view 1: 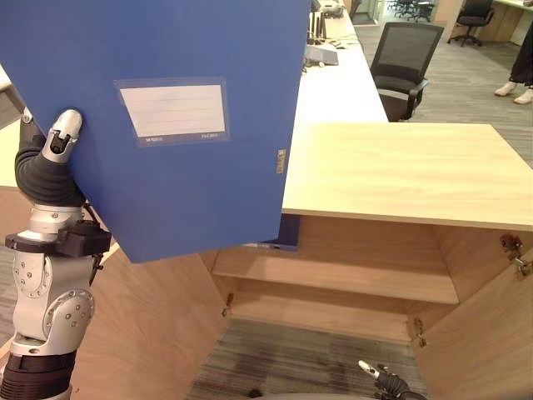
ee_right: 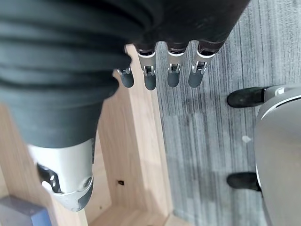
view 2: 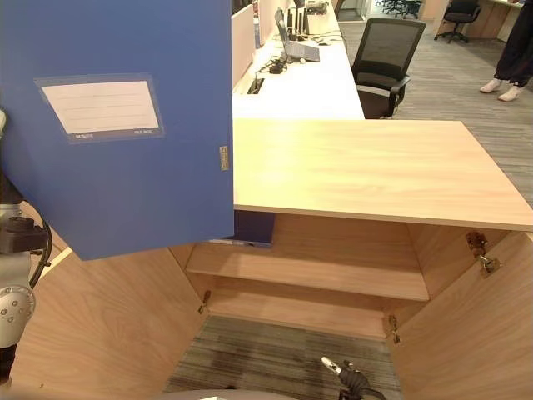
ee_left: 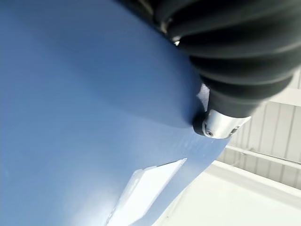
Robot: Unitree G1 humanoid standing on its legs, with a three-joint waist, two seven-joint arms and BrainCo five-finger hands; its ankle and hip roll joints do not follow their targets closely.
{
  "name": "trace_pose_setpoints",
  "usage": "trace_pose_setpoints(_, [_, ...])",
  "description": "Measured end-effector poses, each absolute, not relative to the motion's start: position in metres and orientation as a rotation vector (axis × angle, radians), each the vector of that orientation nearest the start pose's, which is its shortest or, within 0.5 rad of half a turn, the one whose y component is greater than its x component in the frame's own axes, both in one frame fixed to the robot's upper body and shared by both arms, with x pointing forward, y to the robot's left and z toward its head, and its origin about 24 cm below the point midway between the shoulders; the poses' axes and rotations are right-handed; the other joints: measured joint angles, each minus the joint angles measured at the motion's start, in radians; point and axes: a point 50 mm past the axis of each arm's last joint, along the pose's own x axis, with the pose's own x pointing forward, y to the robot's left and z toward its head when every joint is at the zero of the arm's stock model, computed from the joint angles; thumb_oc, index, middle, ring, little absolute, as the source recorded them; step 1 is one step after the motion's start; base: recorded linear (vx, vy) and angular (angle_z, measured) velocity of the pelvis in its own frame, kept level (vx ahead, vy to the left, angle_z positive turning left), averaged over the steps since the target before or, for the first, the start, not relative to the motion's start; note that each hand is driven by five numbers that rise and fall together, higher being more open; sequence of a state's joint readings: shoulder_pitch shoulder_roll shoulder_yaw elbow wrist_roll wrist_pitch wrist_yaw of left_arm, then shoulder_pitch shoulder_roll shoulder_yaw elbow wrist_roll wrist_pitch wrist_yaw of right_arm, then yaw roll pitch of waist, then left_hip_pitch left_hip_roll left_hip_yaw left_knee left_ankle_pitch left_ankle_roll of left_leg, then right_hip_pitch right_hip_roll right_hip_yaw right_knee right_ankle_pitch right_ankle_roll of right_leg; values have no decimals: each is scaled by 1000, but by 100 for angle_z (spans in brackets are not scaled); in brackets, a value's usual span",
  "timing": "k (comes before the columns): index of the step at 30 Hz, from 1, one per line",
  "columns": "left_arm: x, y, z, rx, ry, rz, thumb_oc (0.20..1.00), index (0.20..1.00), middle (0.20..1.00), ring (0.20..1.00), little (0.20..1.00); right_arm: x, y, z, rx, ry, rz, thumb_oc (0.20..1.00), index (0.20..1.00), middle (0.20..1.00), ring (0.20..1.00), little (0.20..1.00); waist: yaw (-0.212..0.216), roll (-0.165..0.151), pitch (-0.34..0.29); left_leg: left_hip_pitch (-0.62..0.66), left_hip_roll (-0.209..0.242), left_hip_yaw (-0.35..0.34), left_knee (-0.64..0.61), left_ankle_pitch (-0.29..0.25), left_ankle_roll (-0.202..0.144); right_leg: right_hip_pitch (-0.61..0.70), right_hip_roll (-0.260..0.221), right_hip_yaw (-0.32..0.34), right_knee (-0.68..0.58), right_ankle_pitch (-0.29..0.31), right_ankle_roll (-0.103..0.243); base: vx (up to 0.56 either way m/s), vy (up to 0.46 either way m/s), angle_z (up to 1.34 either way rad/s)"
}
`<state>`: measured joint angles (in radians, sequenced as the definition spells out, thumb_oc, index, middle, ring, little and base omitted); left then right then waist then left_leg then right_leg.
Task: Put the empty folder in the office cabinet
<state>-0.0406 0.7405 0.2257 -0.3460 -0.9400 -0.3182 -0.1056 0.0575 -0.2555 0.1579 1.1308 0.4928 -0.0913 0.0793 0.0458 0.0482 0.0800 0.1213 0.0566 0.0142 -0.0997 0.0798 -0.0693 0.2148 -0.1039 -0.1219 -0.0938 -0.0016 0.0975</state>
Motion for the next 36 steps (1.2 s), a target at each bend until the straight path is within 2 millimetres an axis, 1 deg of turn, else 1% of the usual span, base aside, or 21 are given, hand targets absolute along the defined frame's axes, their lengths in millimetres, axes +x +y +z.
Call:
trace_pose_setpoints(1, [222, 261, 226, -128, -748, -199, 200, 200, 200, 200, 200, 101, -230, -153, 144, 1035, -199, 1000, 1000, 1000, 1000, 1000, -2, -1, 5, 0, 0, 0, 0, 0, 0, 0, 0, 0, 0, 0, 0, 0, 0, 0])
trace_pose_setpoints(2, [224, 259, 222, -125, -716, -209, 200, 200, 200, 200, 200, 118, -223, -143, 143, 946, -130, 1000, 1000, 1000, 1000, 1000, -7, -4, 12, 0, 0, 1, 0, 0, 0, -1, 0, 0, 0, 0, 0, 0, 0, 0])
trace_pose_setpoints(4, [226, 256, 218, -130, -688, -222, 200, 200, 200, 200, 200, 130, -219, -134, 150, 875, -101, 1000, 1000, 1000, 1000, 1000, -7, -6, 11, 0, 0, 2, 0, -3, -4, 0, -1, 0, -1, -1, 1, 0, 0, 0])
trace_pose_setpoints(5, [226, 254, 212, -133, -656, -232, 200, 200, 200, 200, 200, 144, -216, -122, 151, 795, -61, 1000, 1000, 1000, 1000, 1000, -9, -8, 12, 1, 0, 4, 0, -1, -2, -1, -1, 2, 0, 0, 0, 33, 8, -3])
trace_pose_setpoints(9, [229, 248, 198, -135, -571, -258, 200, 200, 200, 200, 200, 179, -211, -85, 138, 574, 29, 1000, 1000, 1000, 1000, 1000, -20, -13, 15, 2, 0, 7, 1, 0, 1, -3, -1, 6, 1, 0, 0, -11, 6, -1])
trace_pose_setpoints(11, [230, 245, 195, -138, -552, -269, 200, 200, 200, 200, 200, 192, -209, -64, 121, 478, 74, 1000, 1000, 1000, 1000, 1000, -24, -12, 17, 1, 0, 9, 0, -1, 2, -3, -2, 7, 0, 0, 0, 0, 0, 0])
trace_pose_setpoints(12, [230, 244, 193, -135, -545, -271, 200, 200, 200, 200, 200, 196, -207, -57, 119, 445, 93, 1000, 1000, 1000, 1000, 1000, -26, -13, 17, 2, 0, 9, 0, -1, 2, -3, -2, 8, 0, 0, 0, -8, 8, -4])
trace_pose_setpoints(14, [231, 240, 189, -118, -522, -279, 200, 200, 200, 200, 200, 208, -199, -33, 110, 339, 166, 1000, 1000, 1000, 1000, 1000, -37, -15, 19, 3, 0, 15, 0, -1, 2, -4, -1, 12, 0, 0, 0, -3, 7, -6])
trace_pose_setpoints(17, [231, 233, 178, -100, -478, -287, 200, 200, 200, 200, 200, 213, -189, -17, 111, 270, 237, 1000, 1000, 1000, 1000, 1000, -41, -16, 20, 7, 1, 29, 1, -1, 2, -7, -2, 24, 1, 1, 1, -38, 4, -12])
trace_pose_setpoints(18, [230, 230, 171, -106, -461, -279, 200, 200, 200, 200, 200, 214, -183, -13, 115, 249, 269, 1000, 1000, 1000, 1000, 1000, -44, -16, 22, 6, 1, 32, 1, -1, 2, -11, -3, 28, 1, 1, 1, 30, 6, -11])
trace_pose_setpoints(20, [231, 224, 165, -102, -438, -286, 200, 200, 200, 200, 200, 214, -177, -11, 119, 244, 307, 1000, 1000, 1000, 1000, 1000, -46, -20, 25, 6, 1, 32, 0, -2, 2, -11, -3, 28, 0, 1, 2, 17, 2, -3])
trace_pose_setpoints(23, [231, 221, 160, -91, -418, -288, 200, 200, 200, 200, 200, 213, -171, -9, 124, 244, 347, 1000, 1000, 1000, 1000, 1000, -49, -22, 30, 4, 0, 37, 4, -2, 3, -15, -4, 32, 2, 2, 2, -31, 0, -3])
trace_pose_setpoints(24, [231, 219, 157, -100, -417, -280, 200, 200, 200, 200, 200, 213, -163, -6, 128, 235, 381, 1000, 1000, 1000, 1000, 1000, -49, -21, 32, 3, 1, 38, 1, -2, 3, -18, -4, 34, 0, 2, 2, -10, -1, -5])
trace_pose_setpoints(27, [230, 217, 154, -106, -408, -279, 200, 200, 200, 200, 200, 212, -153, -1, 136, 220, 440, 1000, 1000, 1000, 1000, 1000, -49, -20, 34, 2, 1, 40, 1, -2, 3, -19, -4, 36, 0, 2, 2, -3, -1, -1])
trace_pose_setpoints(31, [230, 206, 146, -132, -382, -311, 200, 200, 200, 200, 200, 214, -137, 7, 143, 191, 530, 1000, 1000, 1000, 1000, 1000, -51, -21, 40, 3, 1, 41, 1, -2, 3, -19, -4, 37, 0, 2, 2, 0, 0, 0])
trace_pose_setpoints(36, [230, 202, 143, -119, -371, -329, 200, 200, 200, 200, 200, 216, -130, 8, 178, 197, 558, 1000, 1000, 1000, 1000, 1000, -50, -26, 46, 2, 1, 42, 1, -3, 4, -20, -4, 38, 0, 2, 2, 0, 0, 0])
